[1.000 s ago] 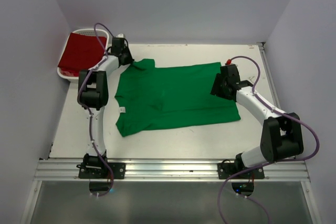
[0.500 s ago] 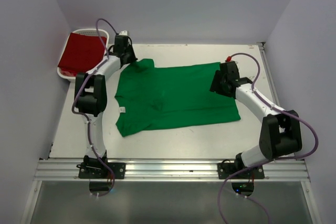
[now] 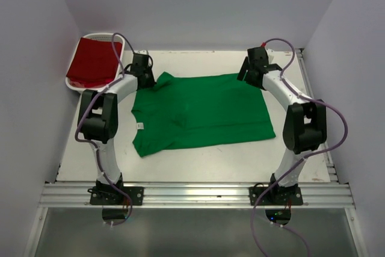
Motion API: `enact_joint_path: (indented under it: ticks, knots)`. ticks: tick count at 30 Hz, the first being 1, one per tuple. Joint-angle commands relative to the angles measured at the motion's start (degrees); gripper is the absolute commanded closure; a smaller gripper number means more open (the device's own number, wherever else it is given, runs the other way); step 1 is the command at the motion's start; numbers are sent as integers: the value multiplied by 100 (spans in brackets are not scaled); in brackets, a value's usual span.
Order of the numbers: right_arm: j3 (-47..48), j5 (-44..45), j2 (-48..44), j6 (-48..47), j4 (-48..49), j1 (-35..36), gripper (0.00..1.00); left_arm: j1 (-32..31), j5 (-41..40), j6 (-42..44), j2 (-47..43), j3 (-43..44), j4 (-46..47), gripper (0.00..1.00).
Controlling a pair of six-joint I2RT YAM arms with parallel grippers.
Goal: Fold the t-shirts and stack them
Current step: Grap the side of the flattened tshirt furthest away from the robot with both arms
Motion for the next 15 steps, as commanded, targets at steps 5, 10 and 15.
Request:
enact_joint_path:
  ticks: [5, 10, 15]
  knots:
    - [1855, 323, 1469, 165, -438, -401, 18, 13, -96, -40, -527, -175, 117, 100]
    - [3147, 157, 2620, 33, -745, -629, 21, -22, -17, -32, -544, -228, 161, 100]
    - [4025, -133, 3350, -186, -790, -744, 23, -22, 62, -40, -492, -211, 187, 100]
